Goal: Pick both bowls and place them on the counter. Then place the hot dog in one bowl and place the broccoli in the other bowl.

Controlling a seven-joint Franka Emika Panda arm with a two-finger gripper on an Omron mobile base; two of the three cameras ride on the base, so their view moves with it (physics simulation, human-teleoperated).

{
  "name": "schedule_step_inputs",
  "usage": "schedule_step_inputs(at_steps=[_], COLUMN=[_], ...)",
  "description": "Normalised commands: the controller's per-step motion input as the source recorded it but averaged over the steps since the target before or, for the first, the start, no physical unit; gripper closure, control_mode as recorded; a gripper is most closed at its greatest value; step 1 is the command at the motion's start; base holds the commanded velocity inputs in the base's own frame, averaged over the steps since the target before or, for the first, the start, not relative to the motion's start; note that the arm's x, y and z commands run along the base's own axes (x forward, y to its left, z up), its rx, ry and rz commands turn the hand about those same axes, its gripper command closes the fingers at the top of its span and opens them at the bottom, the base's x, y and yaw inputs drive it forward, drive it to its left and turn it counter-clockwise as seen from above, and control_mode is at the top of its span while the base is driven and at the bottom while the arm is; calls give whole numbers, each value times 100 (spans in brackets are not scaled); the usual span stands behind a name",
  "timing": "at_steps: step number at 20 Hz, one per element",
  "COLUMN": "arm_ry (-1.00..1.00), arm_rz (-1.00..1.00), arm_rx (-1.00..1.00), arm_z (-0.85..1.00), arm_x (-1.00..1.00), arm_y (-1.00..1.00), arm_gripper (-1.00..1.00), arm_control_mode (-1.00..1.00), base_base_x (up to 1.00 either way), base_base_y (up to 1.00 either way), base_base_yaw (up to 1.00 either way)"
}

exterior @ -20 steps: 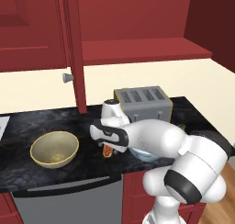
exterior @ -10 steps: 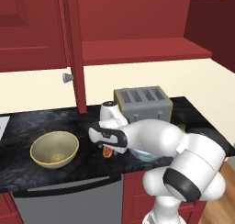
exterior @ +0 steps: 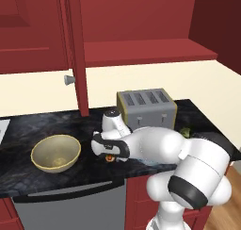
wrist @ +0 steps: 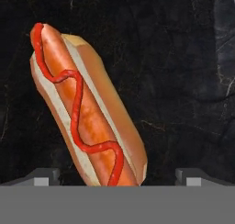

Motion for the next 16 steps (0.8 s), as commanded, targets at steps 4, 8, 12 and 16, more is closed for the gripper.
schedule_step_inputs(at_steps=[4, 8, 12, 16], arm_ry=[-12, -8, -1, 0], arm_rz=[0, 0, 0, 0], arm_rx=[0, 0, 0, 0], arm_z=[-7, -3, -10, -21], arm_x=[2, 4, 1, 7], arm_y=[0, -3, -7, -1], arm_gripper=[-100, -100, -100, -100], arm_control_mode=[-100, -100, -100, -100], base_base_x=[0, 0, 0, 0], base_base_y=[0, 0, 0, 0], base_base_yaw=[0, 0, 0, 0])
